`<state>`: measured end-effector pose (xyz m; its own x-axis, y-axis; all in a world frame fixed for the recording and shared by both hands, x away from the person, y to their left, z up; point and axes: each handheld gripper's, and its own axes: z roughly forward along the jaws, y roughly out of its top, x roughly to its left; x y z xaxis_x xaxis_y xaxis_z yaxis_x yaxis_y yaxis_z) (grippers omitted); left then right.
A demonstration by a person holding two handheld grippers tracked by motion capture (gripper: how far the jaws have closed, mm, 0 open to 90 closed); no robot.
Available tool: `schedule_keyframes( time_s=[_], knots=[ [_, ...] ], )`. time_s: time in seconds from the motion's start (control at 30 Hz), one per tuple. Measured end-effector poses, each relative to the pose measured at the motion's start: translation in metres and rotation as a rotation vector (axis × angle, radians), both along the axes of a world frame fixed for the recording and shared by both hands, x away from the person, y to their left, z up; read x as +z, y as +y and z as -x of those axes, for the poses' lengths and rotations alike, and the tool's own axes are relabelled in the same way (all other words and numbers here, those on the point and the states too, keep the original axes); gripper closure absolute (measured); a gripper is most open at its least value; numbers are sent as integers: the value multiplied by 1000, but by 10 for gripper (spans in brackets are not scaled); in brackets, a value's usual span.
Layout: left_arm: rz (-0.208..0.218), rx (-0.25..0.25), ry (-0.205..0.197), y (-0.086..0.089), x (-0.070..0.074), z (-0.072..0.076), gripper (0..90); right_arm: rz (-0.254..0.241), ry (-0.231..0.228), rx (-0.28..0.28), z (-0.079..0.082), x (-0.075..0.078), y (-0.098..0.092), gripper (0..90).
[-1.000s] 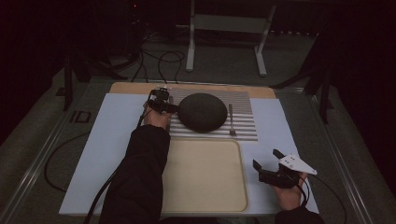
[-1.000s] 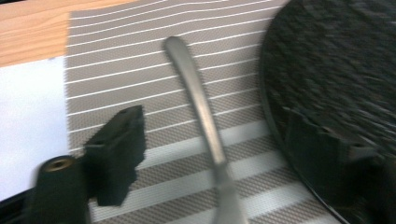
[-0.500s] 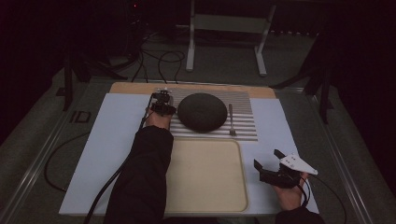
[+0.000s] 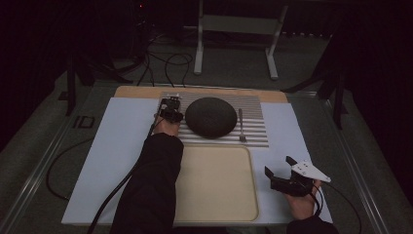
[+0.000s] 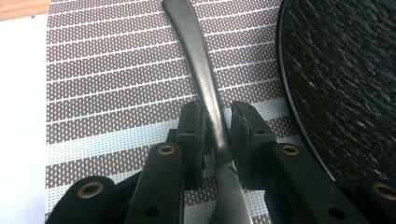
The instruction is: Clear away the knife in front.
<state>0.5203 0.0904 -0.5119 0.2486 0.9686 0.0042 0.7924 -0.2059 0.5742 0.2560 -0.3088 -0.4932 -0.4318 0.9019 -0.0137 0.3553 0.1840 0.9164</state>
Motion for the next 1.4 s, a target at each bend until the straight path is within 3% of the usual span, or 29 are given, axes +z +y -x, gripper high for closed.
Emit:
schedule_keyframes(
  time_s=[0.1, 0.23, 0.47, 0.63, 1.4],
  knots=[
    [3, 1, -3, 0, 0, 0, 788, 4, 4, -10, -1, 0, -1, 90],
    [39, 5, 1, 4, 0, -1, 806, -3, 5, -18, 0, 0, -2, 91],
    [12, 14, -6, 7, 0, -4, 811, -4, 5, -20, 0, 0, -3, 91],
    [1, 16, -34, 10, 5, -3, 811, -8, 4, -22, 0, 0, -4, 91],
    [19, 20, -77, 21, 28, 7, 812, -5, 3, -19, 0, 0, -2, 91]
  ],
)
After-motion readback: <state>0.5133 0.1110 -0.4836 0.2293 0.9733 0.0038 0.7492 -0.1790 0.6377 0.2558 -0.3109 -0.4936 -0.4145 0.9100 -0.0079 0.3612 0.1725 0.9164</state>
